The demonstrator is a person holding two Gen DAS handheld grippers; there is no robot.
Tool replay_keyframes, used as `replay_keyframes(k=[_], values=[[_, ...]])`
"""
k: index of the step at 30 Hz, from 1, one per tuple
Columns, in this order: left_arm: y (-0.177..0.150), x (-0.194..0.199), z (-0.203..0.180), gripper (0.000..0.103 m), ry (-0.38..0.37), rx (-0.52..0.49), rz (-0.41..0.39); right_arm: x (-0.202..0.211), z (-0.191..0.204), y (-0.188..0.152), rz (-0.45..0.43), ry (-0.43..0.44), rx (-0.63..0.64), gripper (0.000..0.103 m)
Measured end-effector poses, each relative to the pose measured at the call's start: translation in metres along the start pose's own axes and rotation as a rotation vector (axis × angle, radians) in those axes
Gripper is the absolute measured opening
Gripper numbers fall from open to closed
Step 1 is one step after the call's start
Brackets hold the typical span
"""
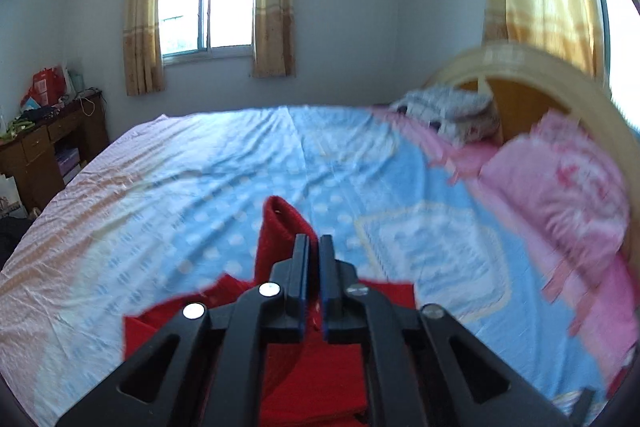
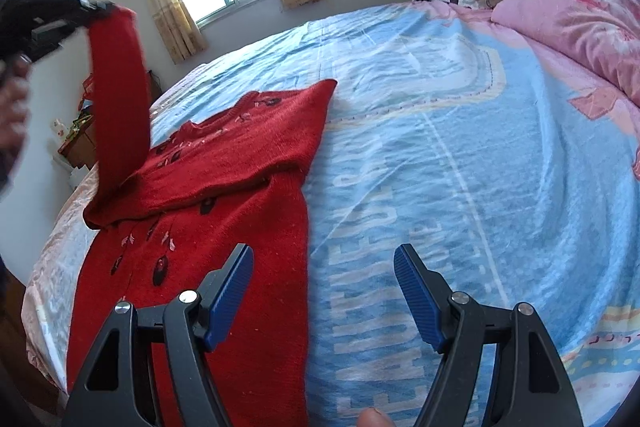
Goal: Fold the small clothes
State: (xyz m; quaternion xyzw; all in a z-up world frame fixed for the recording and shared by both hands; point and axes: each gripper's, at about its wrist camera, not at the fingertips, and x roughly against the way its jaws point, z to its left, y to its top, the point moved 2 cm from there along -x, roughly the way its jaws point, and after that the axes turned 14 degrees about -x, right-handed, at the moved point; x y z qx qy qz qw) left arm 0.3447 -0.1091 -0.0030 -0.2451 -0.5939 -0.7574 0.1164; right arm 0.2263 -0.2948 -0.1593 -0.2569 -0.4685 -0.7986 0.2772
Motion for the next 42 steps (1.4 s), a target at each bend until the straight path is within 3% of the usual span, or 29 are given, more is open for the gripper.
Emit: replay_keyframes(k=[1,3,6,8,10,12,14,18,20,24,27,30,33,36,42], values=[[-0.011,-0.010,-0.011,0.013,0.017,-0.012,0.024,-0.001,-0.001,0.000,-0.001,-0.007,0.002,0.073],[-0.035,-0.029,-0.030,0.030,0.021,-0.044,0.100,-0.001,-0.003,0.001,-0.006,-0.020,0.007,0.073],[-0.071,-0.034,-0.038,0.042,0.007,-0.084,0.156,0.000,-0.007,0.002,-0.016,-0.026,0.002,0.074],[-0.084,-0.026,-0.038,0.044,0.025,-0.128,0.158,-0.001,-0.009,0.003,-0.011,-0.024,-0.007,0.074],[-0.095,-0.011,-0.032,0.054,0.067,-0.171,0.146,-0.001,-0.009,0.003,-0.008,-0.022,-0.008,0.074],[-0.110,0.010,-0.017,0.073,0.098,-0.187,0.112,0.000,-0.007,0.002,-0.012,-0.017,0.001,0.073],[-0.128,0.031,0.003,0.081,0.164,-0.201,0.087,0.001,-0.005,0.001,-0.015,-0.004,0.009,0.073],[-0.170,0.054,0.051,0.086,0.303,-0.218,0.138,0.001,0.002,-0.002,-0.018,0.027,0.033,0.073],[-0.188,0.054,0.073,0.086,0.325,-0.188,0.192,0.001,0.007,-0.005,-0.025,0.029,0.047,0.073],[-0.215,0.046,0.110,0.086,0.300,-0.056,0.271,0.000,0.013,-0.008,-0.035,0.022,0.071,0.073],[-0.219,0.042,0.125,0.086,0.250,0.049,0.265,0.000,0.017,-0.012,-0.045,0.009,0.084,0.073],[-0.212,0.037,0.123,0.086,0.209,0.078,0.234,0.000,0.021,-0.016,-0.053,-0.005,0.096,0.073],[-0.212,0.024,0.118,0.086,0.180,0.072,0.252,-0.001,0.024,-0.019,-0.060,-0.026,0.116,0.073],[-0.222,0.005,0.125,0.086,0.229,0.063,0.316,-0.002,0.028,-0.023,-0.058,-0.026,0.136,0.073],[-0.232,-0.006,0.143,0.091,0.203,0.179,0.340,0.003,0.038,-0.019,-0.074,0.023,0.140,0.073]])
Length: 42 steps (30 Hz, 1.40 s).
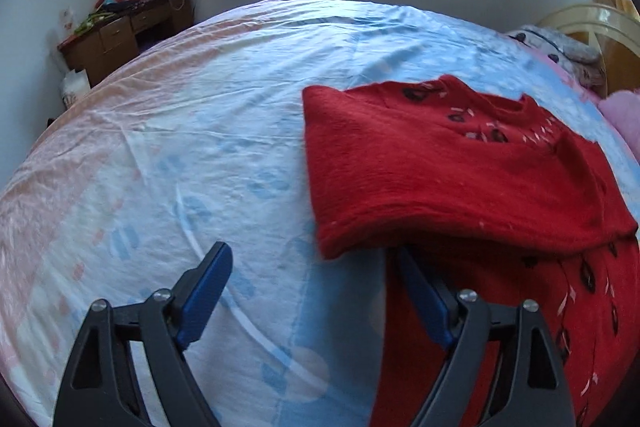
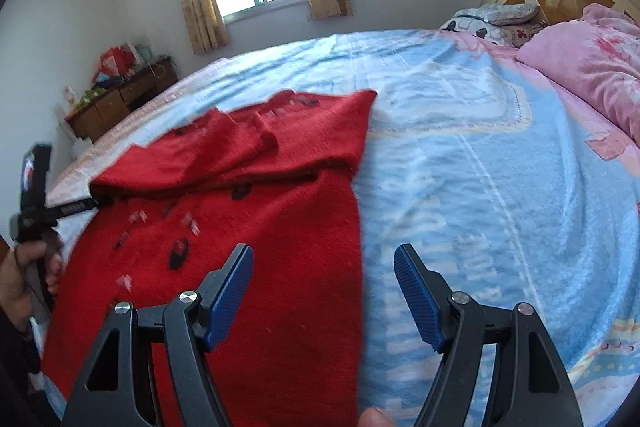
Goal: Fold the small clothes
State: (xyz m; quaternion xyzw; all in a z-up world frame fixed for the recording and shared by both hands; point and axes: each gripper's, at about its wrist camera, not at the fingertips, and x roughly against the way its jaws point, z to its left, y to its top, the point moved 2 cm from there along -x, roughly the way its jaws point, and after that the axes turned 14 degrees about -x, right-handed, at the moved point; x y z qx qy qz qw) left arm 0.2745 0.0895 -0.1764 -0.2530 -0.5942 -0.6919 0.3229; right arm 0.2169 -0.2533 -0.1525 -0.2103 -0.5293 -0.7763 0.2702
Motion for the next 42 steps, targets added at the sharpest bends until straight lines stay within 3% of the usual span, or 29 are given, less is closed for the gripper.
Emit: replay_keyframes(k=[5,10,16,17,20,22,24,28,35,42], values=[[0.002,-0.005,0.000,0.094,0.020,0.010,0.003,-0.013,0.018,0.033,0.019,0.052,-0.034,0.073],[-0.002,-0.009,0.003,0.098,0.017,0.030,0.006,-0.064,0.044,0.070,0.108,0.065,-0.033,0.068],[-0.003,-0.011,0.002,0.102,0.000,0.026,0.013,-0.126,0.069,0.088,0.233,0.071,-0.030,0.067],[-0.003,-0.012,0.002,0.103,0.005,0.025,0.017,-0.132,0.073,0.087,0.244,0.062,-0.019,0.064],[-0.002,-0.012,0.001,0.103,0.012,0.023,0.020,-0.154,0.084,0.079,0.290,0.019,0.047,0.042],[-0.003,-0.012,0.002,0.103,0.007,0.027,0.018,-0.156,0.090,0.073,0.276,-0.008,0.105,0.018],[-0.004,-0.013,0.004,0.103,-0.002,0.036,0.017,-0.149,0.095,0.070,0.257,0.012,0.128,0.015],[-0.005,-0.013,0.005,0.103,-0.004,0.038,0.017,-0.118,0.095,0.069,0.155,-0.019,0.189,0.013],[-0.004,-0.014,0.005,0.103,0.001,0.033,0.028,-0.076,0.061,0.081,0.041,-0.046,0.103,0.013],[-0.005,-0.014,0.005,0.103,0.003,0.031,0.029,-0.078,0.020,0.064,0.077,-0.084,0.042,0.012]])
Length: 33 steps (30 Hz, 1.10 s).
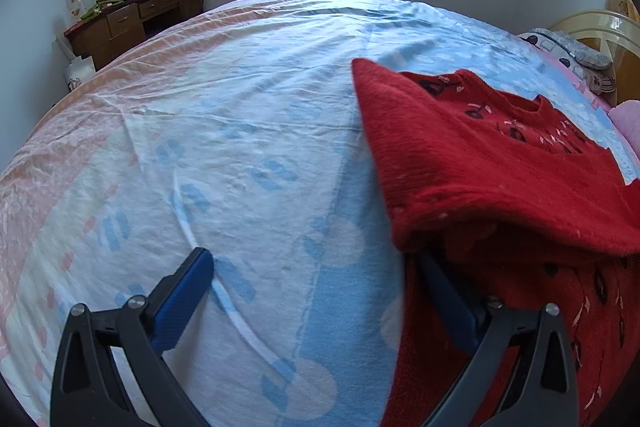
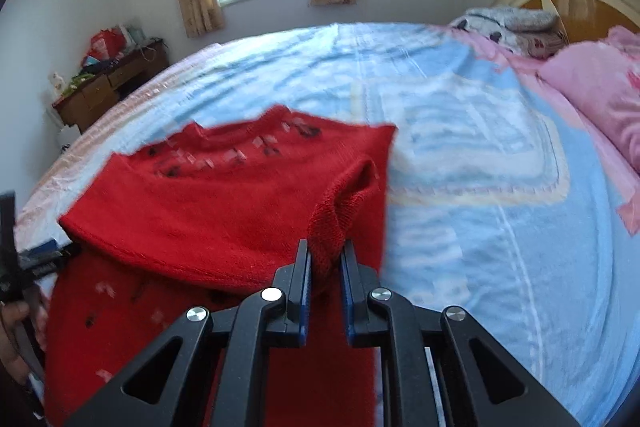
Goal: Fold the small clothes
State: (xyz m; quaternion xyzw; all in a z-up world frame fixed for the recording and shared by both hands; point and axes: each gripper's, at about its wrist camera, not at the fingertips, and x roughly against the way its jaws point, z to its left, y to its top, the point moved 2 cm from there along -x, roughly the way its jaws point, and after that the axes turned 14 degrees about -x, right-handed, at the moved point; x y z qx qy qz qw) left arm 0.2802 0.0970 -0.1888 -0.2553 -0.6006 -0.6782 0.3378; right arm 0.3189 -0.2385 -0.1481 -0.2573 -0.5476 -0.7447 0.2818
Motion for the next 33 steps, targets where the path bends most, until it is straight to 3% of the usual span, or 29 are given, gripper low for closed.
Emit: replay_keyframes(k=[6,12,16,19,21,24,25,27,33], values=[[0.000,0.002,-0.001,0.103,0.004,0.006,-0.007,-0.005,-0.005,-0.010,0.021,0.009,0.011,0.013],[-0.001,0.023,-0.018,0.103,0.016,-0.094,-0.089,-0.010,-0.005,-0.015,0.033,0.008,0.028,0.013],[0.011,0.013,-0.024,0.103,0.004,-0.124,-0.054,-0.011,-0.007,-0.017,0.026,0.017,0.017,0.013],[0.016,0.016,-0.024,0.103,-0.007,-0.114,-0.070,-0.011,-0.008,-0.018,0.025,0.025,0.013,0.013],[0.020,0.013,-0.026,0.103,0.017,-0.123,-0.060,-0.011,-0.009,-0.019,0.027,0.033,0.006,0.013],[0.028,0.002,-0.010,0.103,0.020,-0.034,-0.019,-0.012,-0.009,-0.019,0.028,0.035,0.009,0.013],[0.026,-0.005,0.004,0.103,0.007,0.057,0.022,-0.012,-0.009,-0.020,0.029,0.035,0.012,0.013],[0.016,-0.013,0.022,0.103,-0.089,0.180,0.055,-0.011,-0.009,-0.021,0.030,0.038,0.012,0.013],[-0.005,0.010,0.021,0.103,-0.080,0.127,0.007,-0.005,-0.015,-0.021,0.039,0.052,-0.010,0.013]])
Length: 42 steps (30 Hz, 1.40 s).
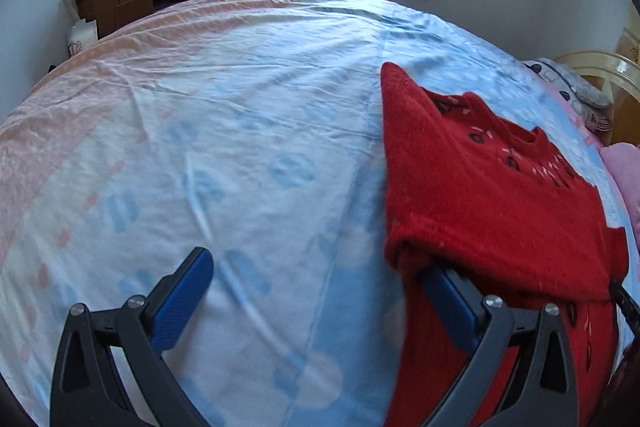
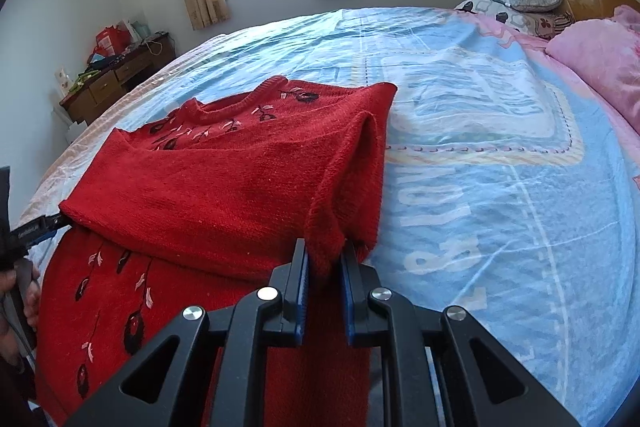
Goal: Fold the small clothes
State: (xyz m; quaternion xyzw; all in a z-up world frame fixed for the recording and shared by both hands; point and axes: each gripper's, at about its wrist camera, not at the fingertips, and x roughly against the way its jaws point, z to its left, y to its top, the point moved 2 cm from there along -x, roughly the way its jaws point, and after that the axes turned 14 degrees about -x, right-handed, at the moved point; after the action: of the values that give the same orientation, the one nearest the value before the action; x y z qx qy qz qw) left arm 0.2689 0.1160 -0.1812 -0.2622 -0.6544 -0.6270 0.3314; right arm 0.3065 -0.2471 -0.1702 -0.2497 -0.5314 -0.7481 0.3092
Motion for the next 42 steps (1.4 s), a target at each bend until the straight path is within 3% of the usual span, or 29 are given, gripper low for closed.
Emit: replay_keyframes(k=[4,8,11,12,15,20,23,30,42], values=[[-0.007,0.014,0.005,0.103,0.053,-0.034,-0.006,0.011,-0.006,0.001,-0.013,-0.031,-0.004,0.022],[0.002,0.047,0.007,0.103,0.113,-0.073,-0.148,0.038,-0.004,0.007,-0.108,-0.094,0.020,0.027],[0.021,0.055,0.001,0.103,0.137,-0.089,-0.218,0.051,0.014,0.012,-0.136,-0.015,0.045,0.040],[0.028,0.051,-0.004,0.103,0.141,-0.105,-0.216,0.049,0.025,0.013,-0.121,0.010,0.066,0.045],[0.038,0.026,-0.017,0.103,0.159,-0.148,-0.171,0.030,0.048,0.011,-0.056,0.054,0.123,0.045],[0.026,-0.001,-0.027,0.103,0.204,-0.237,-0.085,-0.008,0.036,0.005,0.030,-0.011,0.084,0.045],[0.021,0.002,-0.023,0.103,0.181,-0.229,-0.098,-0.007,0.025,0.000,0.030,0.021,0.067,0.045],[0.017,0.005,-0.033,0.103,0.186,-0.258,-0.111,-0.004,0.022,-0.009,0.034,0.003,0.091,0.045],[0.013,0.009,-0.036,0.103,0.123,-0.271,-0.112,0.004,0.021,-0.014,0.002,-0.007,0.085,0.045]])
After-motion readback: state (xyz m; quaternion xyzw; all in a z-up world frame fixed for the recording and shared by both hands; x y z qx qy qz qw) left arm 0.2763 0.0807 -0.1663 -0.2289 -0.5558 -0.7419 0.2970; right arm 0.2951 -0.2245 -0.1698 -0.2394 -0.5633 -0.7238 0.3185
